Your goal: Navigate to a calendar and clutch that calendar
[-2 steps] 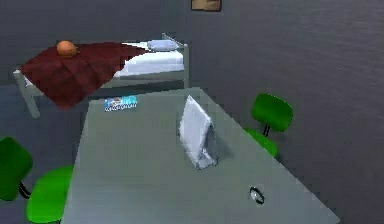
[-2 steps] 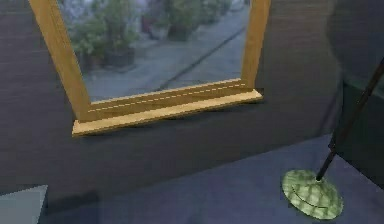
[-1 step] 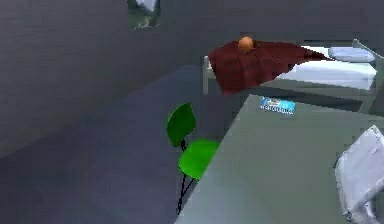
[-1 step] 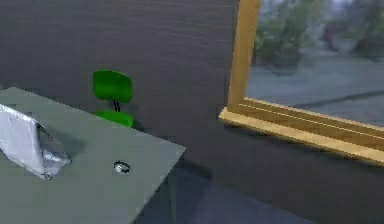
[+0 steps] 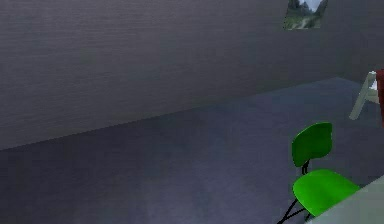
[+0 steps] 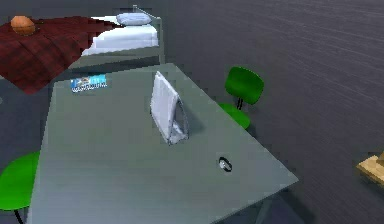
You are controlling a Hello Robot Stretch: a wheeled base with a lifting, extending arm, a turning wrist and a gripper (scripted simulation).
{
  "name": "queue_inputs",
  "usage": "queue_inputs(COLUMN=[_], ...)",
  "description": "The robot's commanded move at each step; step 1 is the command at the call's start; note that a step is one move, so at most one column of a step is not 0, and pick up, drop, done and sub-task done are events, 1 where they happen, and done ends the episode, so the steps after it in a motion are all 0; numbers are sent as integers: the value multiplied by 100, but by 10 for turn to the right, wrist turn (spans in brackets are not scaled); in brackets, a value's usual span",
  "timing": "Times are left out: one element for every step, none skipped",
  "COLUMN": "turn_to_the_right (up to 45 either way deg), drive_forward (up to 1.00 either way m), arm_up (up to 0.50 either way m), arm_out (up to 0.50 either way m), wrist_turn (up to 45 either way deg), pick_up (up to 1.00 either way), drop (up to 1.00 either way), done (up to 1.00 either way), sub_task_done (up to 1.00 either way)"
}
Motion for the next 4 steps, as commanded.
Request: queue_inputs(turn_to_the_right=[0,0,0,0], drive_forward=[0,0,0,0], arm_up=[50,34,0,0], arm_out=[0,0,44,0], wrist_turn=[0,0,0,450], pick_up=[0,0,0,0], drop=[0,0,0,0], done=[0,0,0,0], sub_task_done=[0,0,0,0])
